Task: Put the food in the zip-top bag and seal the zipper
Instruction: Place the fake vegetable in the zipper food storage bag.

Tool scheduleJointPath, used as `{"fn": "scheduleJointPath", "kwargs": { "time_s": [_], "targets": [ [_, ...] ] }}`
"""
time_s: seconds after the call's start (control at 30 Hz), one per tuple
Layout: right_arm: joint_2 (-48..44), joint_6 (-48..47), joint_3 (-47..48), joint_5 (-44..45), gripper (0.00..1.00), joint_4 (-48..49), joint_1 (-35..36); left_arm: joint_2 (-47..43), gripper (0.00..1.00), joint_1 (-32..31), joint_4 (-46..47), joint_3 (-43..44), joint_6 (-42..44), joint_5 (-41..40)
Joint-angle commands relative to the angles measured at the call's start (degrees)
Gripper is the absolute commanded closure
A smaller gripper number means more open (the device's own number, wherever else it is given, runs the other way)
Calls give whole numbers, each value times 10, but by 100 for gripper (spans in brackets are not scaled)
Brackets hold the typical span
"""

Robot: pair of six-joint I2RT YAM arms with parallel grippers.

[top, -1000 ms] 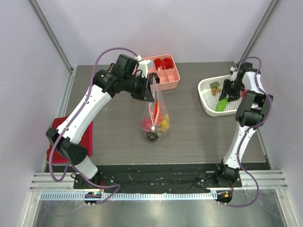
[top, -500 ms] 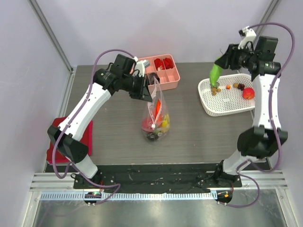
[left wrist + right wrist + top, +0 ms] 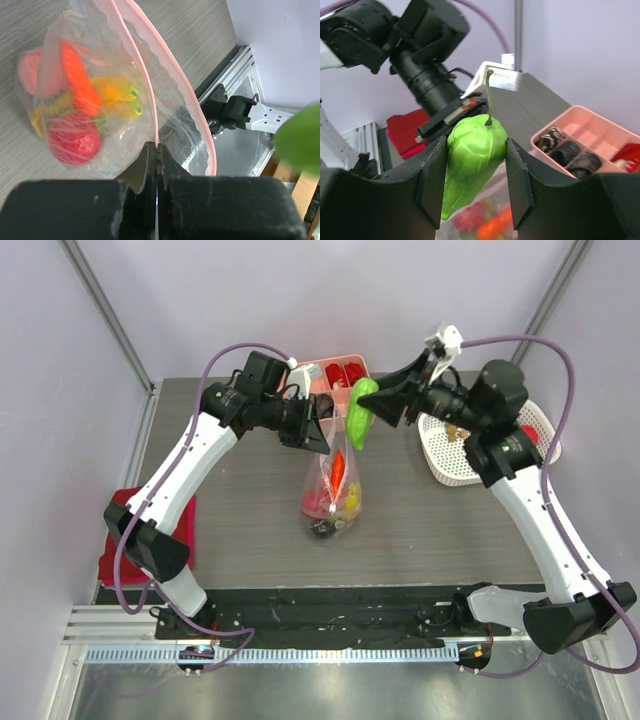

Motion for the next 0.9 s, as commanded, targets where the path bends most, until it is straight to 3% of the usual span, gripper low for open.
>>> {"fn": "scheduleJointPath", "kwargs": {
  "time_s": [0.0,0.17,0.43,0.53,0.63,0.83,0.87],
  "targets": [
    [-16,-14,-37,48,99,108,69,-5,100,2,20,22,-8,23],
    [-9,-89,-63,80,99,94,132,-10,100,5,17,21,-8,25],
    [-9,-225,-122,159,99,65,162,-14,100,17,20,8,-15,41],
    [-13,-259,-132,179,99,34,163,-15,100,23,20,8,-16,45],
    [-5,-235,-109,185,99,-22,163,-16,100,27,20,8,-17,47],
    [13,-93,-90,177,75,-100,162,-16,100,27,28,9,-21,48],
    [15,-56,-89,185,61,-104,162,-16,100,27,28,9,-21,47]
  ]
}}
